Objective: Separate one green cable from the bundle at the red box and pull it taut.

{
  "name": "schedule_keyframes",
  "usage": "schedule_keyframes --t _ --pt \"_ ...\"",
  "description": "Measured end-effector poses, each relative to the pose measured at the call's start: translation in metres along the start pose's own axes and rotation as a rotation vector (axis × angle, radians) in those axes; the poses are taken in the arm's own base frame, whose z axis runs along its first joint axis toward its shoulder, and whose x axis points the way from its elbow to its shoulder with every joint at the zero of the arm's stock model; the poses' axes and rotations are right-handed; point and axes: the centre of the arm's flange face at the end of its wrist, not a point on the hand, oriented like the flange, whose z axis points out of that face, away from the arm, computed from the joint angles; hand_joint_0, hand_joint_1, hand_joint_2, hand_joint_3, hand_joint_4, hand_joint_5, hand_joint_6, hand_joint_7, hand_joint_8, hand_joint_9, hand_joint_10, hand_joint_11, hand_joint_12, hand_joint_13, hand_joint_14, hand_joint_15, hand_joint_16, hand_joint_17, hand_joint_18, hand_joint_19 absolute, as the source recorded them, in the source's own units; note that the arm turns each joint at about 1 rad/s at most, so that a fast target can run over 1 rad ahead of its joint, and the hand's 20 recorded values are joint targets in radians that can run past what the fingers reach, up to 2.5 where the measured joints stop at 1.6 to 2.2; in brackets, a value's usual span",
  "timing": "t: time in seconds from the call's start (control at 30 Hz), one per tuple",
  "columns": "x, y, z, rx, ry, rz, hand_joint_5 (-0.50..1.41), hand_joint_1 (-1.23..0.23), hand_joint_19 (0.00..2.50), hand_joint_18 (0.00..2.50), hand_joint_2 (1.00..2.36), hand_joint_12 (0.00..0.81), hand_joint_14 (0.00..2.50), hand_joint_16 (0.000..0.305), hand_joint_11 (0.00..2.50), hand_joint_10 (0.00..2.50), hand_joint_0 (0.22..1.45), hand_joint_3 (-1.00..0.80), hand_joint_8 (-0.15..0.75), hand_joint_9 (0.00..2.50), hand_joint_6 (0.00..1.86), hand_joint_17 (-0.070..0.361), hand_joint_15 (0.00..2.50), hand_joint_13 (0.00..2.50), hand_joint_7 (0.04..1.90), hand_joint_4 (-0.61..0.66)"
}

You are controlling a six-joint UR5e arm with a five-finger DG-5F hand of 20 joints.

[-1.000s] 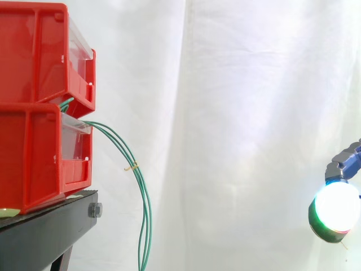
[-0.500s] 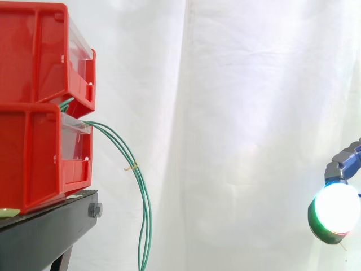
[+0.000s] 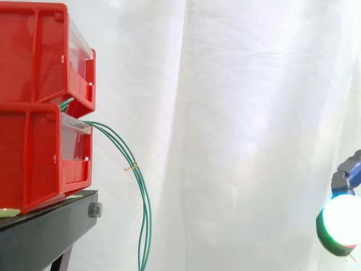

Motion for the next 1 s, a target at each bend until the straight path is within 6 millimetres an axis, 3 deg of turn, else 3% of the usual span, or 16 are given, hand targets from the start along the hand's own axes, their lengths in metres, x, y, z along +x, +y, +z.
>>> schedule_keyframes --t 0.43,1.0 --pt "0.0011 0.0070 0.0055 -0.051 -0.020 0.006 -0.19 -0.69 0.60 0.58 1.00 0.318 0.02 0.034 0.57 0.01 0.54 -0.50 0.194 0.91 0.50 0.076 0.56 1.04 0.73 0.14" --pt "0.0031 0.0014 -0.0001 0.000 0.008 -0.003 -0.19 -0.68 0.61 0.59 1.00 0.320 0.02 0.034 0.56 0.01 0.54 -0.50 0.197 0.91 0.50 0.076 0.55 1.04 0.72 0.14"
